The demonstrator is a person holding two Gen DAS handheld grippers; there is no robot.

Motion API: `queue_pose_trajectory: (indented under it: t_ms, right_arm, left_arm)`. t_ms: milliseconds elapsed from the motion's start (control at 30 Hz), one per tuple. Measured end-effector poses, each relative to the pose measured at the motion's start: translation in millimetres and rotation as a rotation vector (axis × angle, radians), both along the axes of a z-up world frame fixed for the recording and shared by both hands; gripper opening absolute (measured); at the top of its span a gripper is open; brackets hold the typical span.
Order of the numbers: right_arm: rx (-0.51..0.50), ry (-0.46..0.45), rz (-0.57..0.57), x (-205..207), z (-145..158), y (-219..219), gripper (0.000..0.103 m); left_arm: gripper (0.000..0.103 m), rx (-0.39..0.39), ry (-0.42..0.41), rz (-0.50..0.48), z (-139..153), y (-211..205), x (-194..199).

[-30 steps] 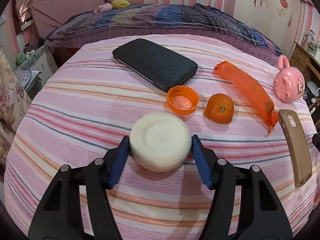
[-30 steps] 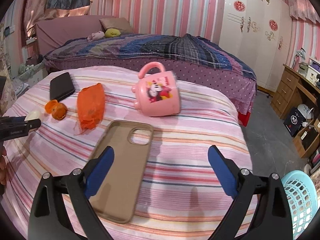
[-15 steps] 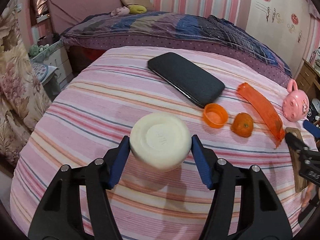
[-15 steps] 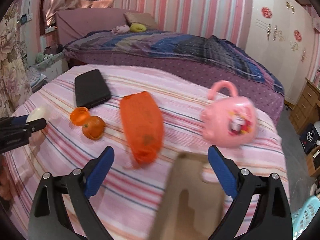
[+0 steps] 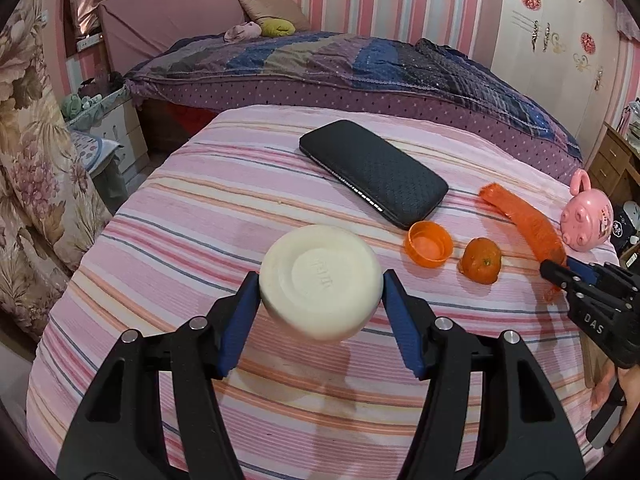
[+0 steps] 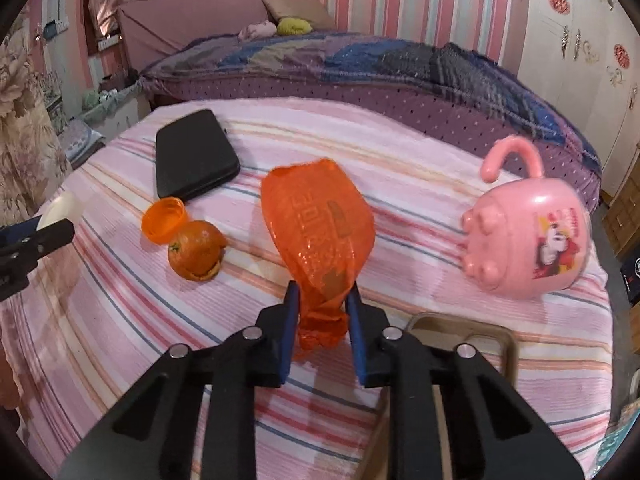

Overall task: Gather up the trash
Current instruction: 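Grasp the white soap with the left gripper while the right gripper grasps the orange mesh bag, then carry the soap and mesh bag over the blue basket and open both grippers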

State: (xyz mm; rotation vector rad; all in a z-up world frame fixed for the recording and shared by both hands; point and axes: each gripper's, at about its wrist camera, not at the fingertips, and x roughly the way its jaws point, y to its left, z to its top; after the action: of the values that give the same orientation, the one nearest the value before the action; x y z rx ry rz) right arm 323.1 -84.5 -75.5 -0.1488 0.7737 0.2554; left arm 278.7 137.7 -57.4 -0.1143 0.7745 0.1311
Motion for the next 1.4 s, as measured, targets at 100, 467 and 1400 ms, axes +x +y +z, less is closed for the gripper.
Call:
queue_pose_trajectory:
  t_ms: [100,467,1400]
  right_arm:
    - [-0.004,-0.045,0.003,-14.3,6.1,-4.2,0.023]
    - [-0.01,-0.136,0.008,-67.4,39.8,-38.7,0.023]
    - [-0.001,-0.169,-0.3,-209.7,62.7,-243.4,0.023]
  left_arm:
    - [0.061,0.004,-0.014,-0.008,5.7,-4.5,-2.7]
    - [0.061,-0.02,-0.046,-0.042,17.6,-25.9,-24.2]
    - [0.061,0.037,-0.115,-0.243,29.5,-189.1,-102.5]
